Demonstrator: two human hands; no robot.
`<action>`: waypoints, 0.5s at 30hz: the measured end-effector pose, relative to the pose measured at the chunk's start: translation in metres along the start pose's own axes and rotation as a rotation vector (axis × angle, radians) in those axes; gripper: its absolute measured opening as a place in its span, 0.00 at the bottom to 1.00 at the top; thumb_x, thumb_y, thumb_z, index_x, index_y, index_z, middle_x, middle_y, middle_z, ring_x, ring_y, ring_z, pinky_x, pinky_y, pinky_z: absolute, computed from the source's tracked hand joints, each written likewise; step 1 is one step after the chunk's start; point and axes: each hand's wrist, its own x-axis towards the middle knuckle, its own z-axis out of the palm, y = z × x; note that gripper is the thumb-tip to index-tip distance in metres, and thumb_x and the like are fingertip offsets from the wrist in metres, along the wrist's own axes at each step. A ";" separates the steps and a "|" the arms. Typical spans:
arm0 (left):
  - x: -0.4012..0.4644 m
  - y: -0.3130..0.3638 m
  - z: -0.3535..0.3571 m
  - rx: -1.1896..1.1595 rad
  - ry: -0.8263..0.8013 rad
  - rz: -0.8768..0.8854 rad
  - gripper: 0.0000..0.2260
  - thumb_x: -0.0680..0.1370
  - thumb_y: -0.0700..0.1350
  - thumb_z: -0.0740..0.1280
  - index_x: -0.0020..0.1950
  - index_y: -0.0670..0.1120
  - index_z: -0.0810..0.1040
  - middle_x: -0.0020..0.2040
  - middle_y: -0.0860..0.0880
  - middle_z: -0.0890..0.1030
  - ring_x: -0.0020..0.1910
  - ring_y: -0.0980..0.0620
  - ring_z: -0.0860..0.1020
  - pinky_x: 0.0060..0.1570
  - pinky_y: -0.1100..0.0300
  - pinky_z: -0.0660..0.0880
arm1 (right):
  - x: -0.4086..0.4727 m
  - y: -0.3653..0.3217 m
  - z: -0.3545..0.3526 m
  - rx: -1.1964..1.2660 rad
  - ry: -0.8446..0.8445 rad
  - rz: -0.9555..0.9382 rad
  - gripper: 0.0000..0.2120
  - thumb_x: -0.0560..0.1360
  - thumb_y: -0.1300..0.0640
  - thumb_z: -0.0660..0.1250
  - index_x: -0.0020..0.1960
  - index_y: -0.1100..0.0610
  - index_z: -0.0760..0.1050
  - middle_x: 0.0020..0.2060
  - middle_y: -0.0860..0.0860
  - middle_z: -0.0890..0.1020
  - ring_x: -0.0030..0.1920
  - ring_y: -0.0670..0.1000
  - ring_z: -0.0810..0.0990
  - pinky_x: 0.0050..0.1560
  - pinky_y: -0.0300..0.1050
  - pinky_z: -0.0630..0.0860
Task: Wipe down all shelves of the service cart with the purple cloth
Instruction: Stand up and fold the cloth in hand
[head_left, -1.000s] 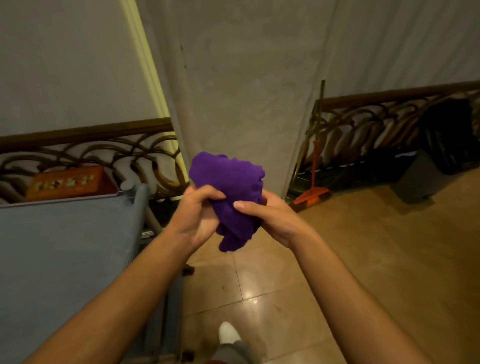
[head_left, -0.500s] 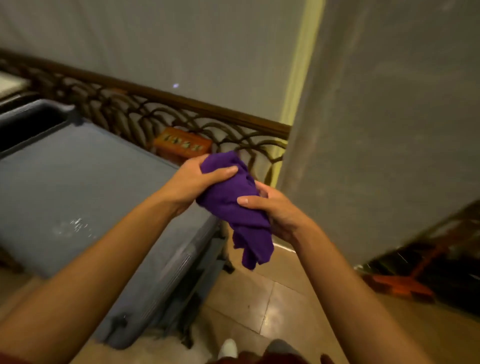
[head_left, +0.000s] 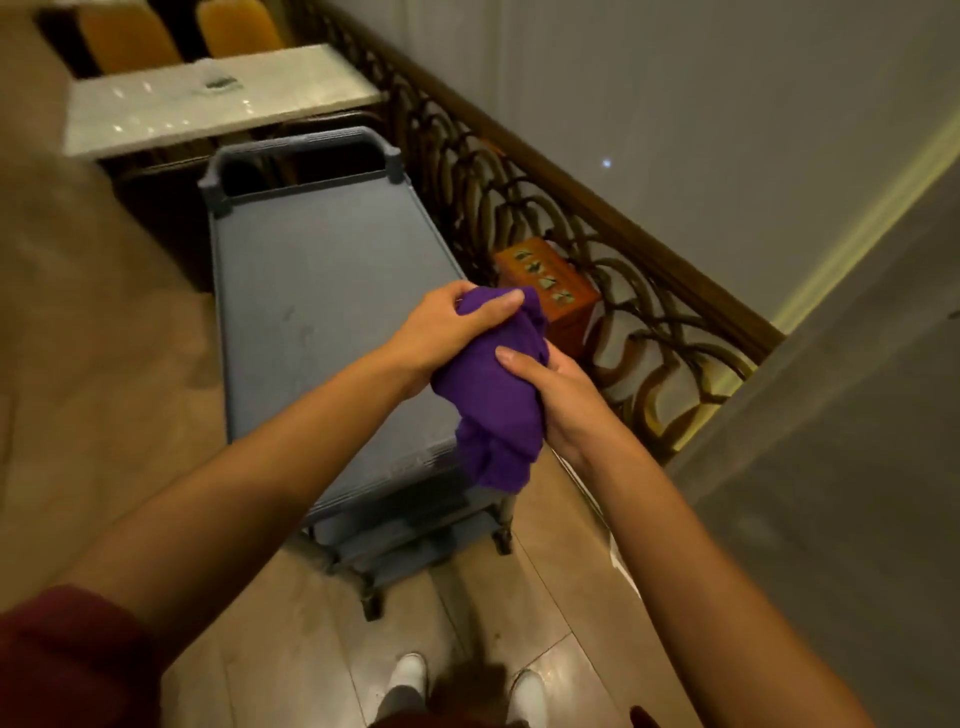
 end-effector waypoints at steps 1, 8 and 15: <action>0.000 -0.002 0.001 -0.121 0.034 -0.038 0.29 0.63 0.66 0.76 0.54 0.48 0.81 0.47 0.52 0.87 0.48 0.55 0.85 0.46 0.60 0.81 | 0.002 -0.003 -0.002 0.025 0.001 0.003 0.17 0.75 0.57 0.75 0.63 0.52 0.79 0.56 0.55 0.87 0.55 0.54 0.86 0.49 0.44 0.83; -0.035 -0.055 -0.015 -0.419 0.011 -0.324 0.35 0.67 0.68 0.74 0.67 0.48 0.79 0.61 0.47 0.84 0.59 0.47 0.83 0.47 0.51 0.82 | 0.022 0.019 0.005 0.156 -0.032 0.086 0.18 0.76 0.66 0.71 0.64 0.52 0.77 0.57 0.55 0.86 0.54 0.54 0.87 0.51 0.48 0.84; -0.069 -0.101 -0.037 -0.250 0.246 -0.383 0.20 0.75 0.49 0.75 0.64 0.45 0.78 0.51 0.49 0.87 0.51 0.48 0.85 0.46 0.50 0.84 | 0.038 0.070 0.024 -0.338 0.037 0.238 0.23 0.71 0.52 0.78 0.64 0.52 0.78 0.57 0.52 0.85 0.55 0.54 0.84 0.54 0.50 0.82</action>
